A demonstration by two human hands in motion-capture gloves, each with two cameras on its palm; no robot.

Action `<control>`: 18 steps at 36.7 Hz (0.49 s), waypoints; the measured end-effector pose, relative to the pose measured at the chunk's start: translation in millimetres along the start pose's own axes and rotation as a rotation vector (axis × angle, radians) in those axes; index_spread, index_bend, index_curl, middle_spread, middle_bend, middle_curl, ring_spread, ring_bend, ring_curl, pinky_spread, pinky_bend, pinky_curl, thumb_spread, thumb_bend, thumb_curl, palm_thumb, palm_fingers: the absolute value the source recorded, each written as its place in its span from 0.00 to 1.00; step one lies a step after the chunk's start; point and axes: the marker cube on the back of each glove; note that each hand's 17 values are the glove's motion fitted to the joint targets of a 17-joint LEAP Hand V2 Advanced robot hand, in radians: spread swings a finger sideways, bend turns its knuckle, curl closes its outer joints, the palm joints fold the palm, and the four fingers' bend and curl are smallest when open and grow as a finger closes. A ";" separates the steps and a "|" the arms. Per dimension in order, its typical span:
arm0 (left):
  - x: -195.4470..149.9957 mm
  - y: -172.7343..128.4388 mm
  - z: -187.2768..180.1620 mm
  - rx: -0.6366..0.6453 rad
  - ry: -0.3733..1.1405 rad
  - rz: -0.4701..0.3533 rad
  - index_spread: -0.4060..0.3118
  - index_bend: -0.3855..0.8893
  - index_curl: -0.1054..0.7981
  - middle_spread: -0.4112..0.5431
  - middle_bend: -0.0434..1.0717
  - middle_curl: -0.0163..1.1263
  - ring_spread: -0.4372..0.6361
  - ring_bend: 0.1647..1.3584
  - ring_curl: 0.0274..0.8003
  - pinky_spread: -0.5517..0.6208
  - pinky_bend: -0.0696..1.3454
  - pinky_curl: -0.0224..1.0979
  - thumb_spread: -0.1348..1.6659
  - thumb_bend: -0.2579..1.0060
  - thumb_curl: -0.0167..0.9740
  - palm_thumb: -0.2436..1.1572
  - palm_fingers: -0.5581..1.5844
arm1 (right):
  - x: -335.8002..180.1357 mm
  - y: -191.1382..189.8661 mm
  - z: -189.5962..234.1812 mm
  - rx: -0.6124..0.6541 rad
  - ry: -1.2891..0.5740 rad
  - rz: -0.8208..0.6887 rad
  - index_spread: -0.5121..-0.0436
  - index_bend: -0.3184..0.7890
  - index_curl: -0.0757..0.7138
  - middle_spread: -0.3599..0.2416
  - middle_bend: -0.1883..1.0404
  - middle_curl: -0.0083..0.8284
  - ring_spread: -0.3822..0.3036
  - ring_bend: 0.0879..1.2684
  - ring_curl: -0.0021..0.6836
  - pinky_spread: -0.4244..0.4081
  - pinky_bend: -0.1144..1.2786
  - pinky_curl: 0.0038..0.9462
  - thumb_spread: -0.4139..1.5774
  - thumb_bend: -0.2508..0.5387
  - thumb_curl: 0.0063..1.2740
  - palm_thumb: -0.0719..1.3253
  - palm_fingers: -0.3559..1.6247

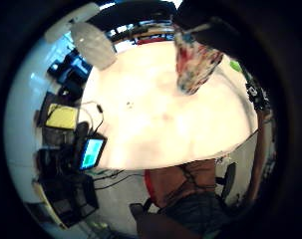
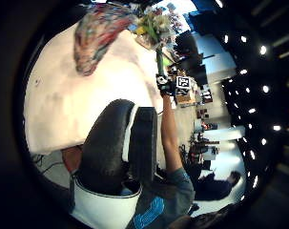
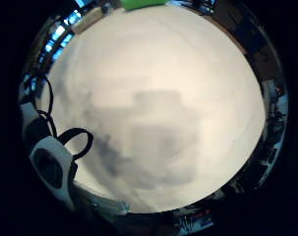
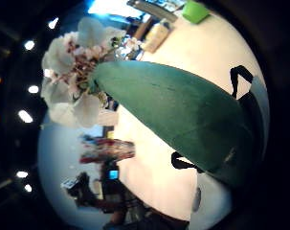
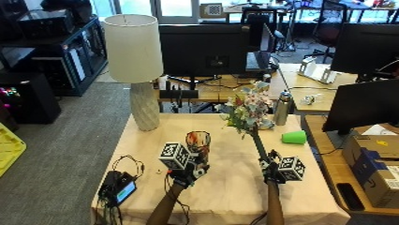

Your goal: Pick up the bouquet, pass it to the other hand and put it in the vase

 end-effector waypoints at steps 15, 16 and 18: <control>133.2 -90.8 -3.8 -0.118 0.646 0.176 0.46 0.39 0.46 0.51 0.20 0.31 0.64 0.31 0.34 0.80 0.29 0.35 0.67 0.19 0.31 0.28 0.45 | -3.9 19.6 5.7 0.010 -0.028 0.167 0.54 0.50 0.70 0.31 0.78 0.73 0.29 0.79 0.88 0.18 0.65 0.54 0.53 0.28 0.51 0.73 0.86; 139.6 -93.8 -5.2 -0.123 0.680 0.175 0.48 0.37 0.45 0.51 0.20 0.31 0.64 0.32 0.34 0.80 0.30 0.35 0.66 0.20 0.32 0.29 0.45 | -7.0 20.8 9.1 -0.002 -0.056 0.154 0.54 0.50 0.70 0.31 0.78 0.73 0.29 0.79 0.88 0.18 0.65 0.54 0.53 0.28 0.51 0.73 0.86; 148.4 -101.4 -6.1 -0.115 0.722 0.173 0.50 0.37 0.44 0.51 0.21 0.31 0.64 0.33 0.35 0.79 0.31 0.36 0.65 0.20 0.33 0.31 0.45 | -17.5 24.1 15.7 -0.028 -0.113 0.141 0.54 0.49 0.71 0.31 0.78 0.73 0.29 0.80 0.88 0.18 0.66 0.54 0.53 0.28 0.51 0.73 0.86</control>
